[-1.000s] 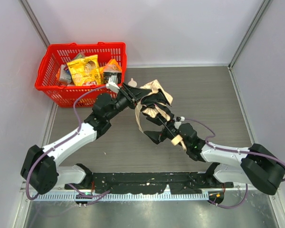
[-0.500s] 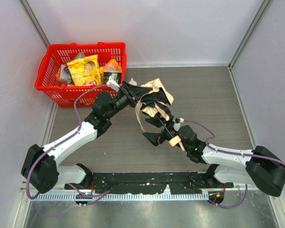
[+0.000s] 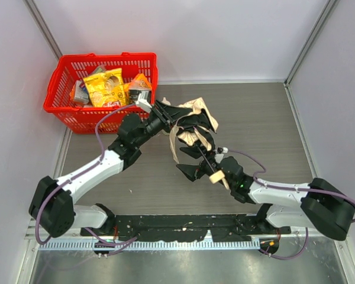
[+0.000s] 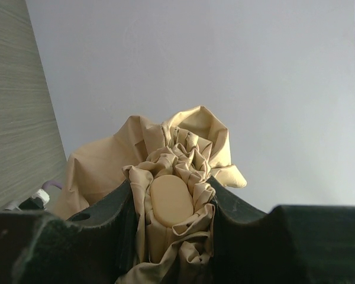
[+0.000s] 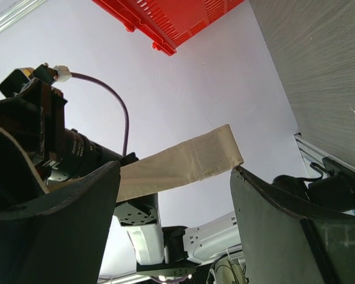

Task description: Put away the umbrella

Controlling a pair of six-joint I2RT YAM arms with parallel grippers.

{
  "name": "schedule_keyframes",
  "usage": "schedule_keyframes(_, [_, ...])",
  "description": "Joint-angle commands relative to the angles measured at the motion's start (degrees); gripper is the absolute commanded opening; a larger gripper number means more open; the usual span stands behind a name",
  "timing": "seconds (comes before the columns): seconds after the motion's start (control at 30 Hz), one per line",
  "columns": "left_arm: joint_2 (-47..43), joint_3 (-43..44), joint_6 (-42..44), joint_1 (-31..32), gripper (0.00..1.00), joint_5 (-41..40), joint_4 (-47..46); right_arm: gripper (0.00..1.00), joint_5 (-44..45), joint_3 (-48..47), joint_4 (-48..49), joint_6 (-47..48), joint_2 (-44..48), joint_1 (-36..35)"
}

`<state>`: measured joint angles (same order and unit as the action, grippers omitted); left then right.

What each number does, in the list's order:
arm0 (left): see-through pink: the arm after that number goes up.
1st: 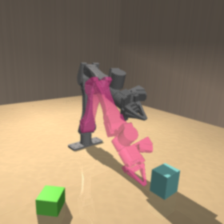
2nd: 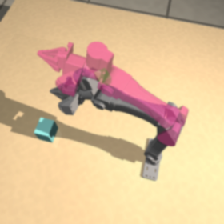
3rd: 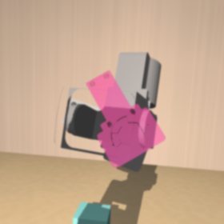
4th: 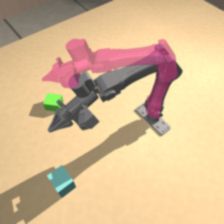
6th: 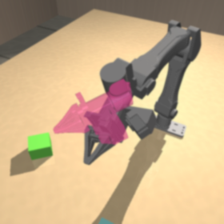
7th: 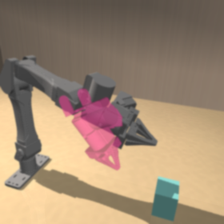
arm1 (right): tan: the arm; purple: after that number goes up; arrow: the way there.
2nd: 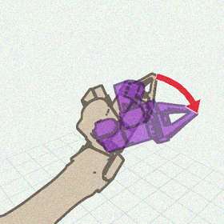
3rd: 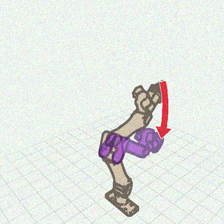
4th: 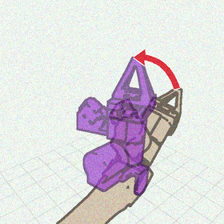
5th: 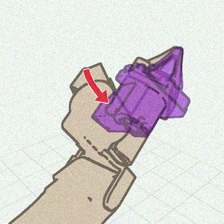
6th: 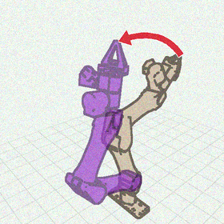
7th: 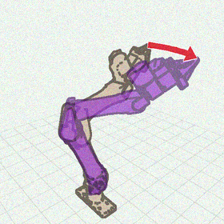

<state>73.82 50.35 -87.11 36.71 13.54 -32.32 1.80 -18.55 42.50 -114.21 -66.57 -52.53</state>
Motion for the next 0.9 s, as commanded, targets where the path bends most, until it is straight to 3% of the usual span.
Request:
schedule_keyframes(0.0, [-0.5, 2.7, -3.1, 1.1, 0.0, -3.3, -8.8, 0.78, 2.3, -2.5, 7.6, -10.4, -4.1, -0.8])
schedule_keyframes(0.43, [-2.3, 0.5, -5.0, 1.1, 0.0, -3.7, -10.0, 0.73, 2.3, -2.3, 19.7, -13.0, -10.3, -1.7])
schedule_keyframes(0.63, [-1.8, -0.5, -5.2, 1.2, 0.0, -4.0, -10.9, 0.76, 2.2, -1.9, 13.6, -14.0, -5.8, -1.7])
schedule_keyframes(0.87, [-1.0, -0.3, -5.9, 1.6, 0.0, -3.3, -12.0, 0.65, 5.9, -0.6, 12.3, -15.4, -3.7, -1.7])
